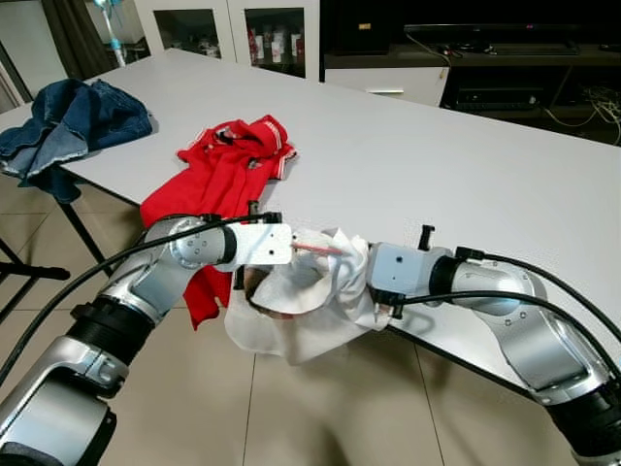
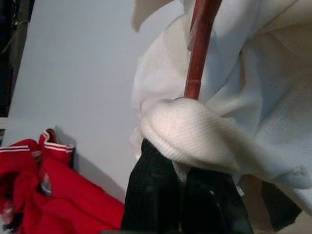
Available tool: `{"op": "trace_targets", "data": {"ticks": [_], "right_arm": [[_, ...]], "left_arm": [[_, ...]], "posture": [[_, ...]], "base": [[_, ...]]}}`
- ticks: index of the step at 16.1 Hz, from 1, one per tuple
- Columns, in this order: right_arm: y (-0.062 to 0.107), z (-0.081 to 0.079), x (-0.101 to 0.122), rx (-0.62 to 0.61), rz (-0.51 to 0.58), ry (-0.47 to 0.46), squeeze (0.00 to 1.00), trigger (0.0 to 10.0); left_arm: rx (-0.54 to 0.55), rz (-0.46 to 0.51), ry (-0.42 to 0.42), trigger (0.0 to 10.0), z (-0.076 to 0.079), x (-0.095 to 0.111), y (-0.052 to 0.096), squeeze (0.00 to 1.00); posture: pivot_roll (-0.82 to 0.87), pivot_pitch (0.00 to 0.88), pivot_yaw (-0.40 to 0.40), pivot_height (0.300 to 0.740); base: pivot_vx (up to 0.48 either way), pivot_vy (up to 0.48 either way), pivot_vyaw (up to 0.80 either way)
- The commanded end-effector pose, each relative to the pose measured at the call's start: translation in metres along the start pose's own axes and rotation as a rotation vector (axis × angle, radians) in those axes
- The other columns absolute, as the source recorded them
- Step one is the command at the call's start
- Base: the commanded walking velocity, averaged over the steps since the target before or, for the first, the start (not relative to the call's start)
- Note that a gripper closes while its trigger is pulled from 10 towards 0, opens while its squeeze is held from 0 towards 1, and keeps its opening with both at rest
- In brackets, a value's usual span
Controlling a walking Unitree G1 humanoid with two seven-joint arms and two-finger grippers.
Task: Hang hanger
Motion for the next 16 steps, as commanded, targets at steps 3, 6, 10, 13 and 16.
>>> {"op": "trace_targets", "data": {"ticks": [3, 6, 10, 13, 16], "right_arm": [[0.002, 0.009, -0.012, -0.047, -0.012, -0.077, 0.0, 0.0], [0.005, 0.012, -0.02, -0.086, -0.013, -0.145, 0.0, 0.0], [0.007, 0.013, -0.026, -0.101, -0.013, -0.167, 0.0, 0.0], [0.008, 0.013, -0.033, -0.121, -0.022, -0.204, 0.0, 0.0], [0.007, 0.011, -0.037, -0.128, -0.023, -0.254, 0.0, 0.0]], "left_arm": [[0.076, 0.006, 0.012, 10.0, -0.019, 0.002, 0.005, 0.09], [0.056, 0.042, 0.074, 10.0, -0.012, 0.001, 0.008, 1.0], [0.054, 0.091, 0.057, 10.0, -0.013, 0.006, 0.011, 1.0], [0.328, 0.157, 0.026, 10.0, -0.058, 0.018, 0.02, 1.0], [0.468, 0.237, 0.079, 10.0, -0.084, 0.028, 0.036, 0.0]], "posture": [[0.0, 0.029, 0.02, 0.74], [0.0, 0.028, 0.019, 0.74], [0.0, 0.026, 0.026, 0.74], [0.0, 0.028, 0.027, 0.74], [0.0, 0.031, 0.028, 0.74]], "base": [[0.0, 0.0, 0.0], [0.0, 0.0, 0.0], [0.0, 0.0, 0.0], [0.0, 0.0, 0.0], [0.0, 0.0, 0.0]]}}
Point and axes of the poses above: a point about 5 cm out from each wrist's last joint towards the gripper, its own y axis pointing back from the gripper into the wrist, its own x axis along the axis of the wrist's last joint, z = x × y, the point moved 6 cm from there along -y, pointing out of the wrist towards the gripper, and after that the axes turned 8 degrees about -y, right-handed, at the moved point
